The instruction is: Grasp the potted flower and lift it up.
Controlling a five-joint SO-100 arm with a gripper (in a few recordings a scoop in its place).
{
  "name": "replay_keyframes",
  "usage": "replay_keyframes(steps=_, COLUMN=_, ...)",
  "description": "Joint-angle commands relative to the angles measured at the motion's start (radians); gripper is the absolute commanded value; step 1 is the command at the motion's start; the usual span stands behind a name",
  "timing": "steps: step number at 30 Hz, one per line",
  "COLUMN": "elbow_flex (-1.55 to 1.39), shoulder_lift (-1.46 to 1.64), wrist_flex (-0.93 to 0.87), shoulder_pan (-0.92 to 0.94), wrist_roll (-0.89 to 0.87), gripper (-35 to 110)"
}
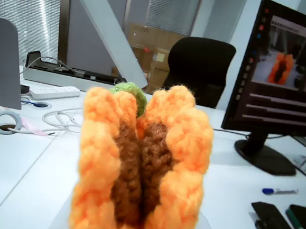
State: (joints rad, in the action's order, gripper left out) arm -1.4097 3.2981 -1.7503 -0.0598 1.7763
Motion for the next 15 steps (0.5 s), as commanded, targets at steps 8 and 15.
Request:
replay_keyframes(steps=8, elbow_flex=-0.003, shoulder_lift=0.003, wrist_flex=0.017, shoulder_pan=-0.006, wrist_roll=0.054, gripper=0)
replay_keyframes(steps=15, elbow_flex=-0.003, shoulder_lift=0.003, wrist_flex=0.014, shoulder_pan=-0.005, wrist_roll=0.077, gripper=0)
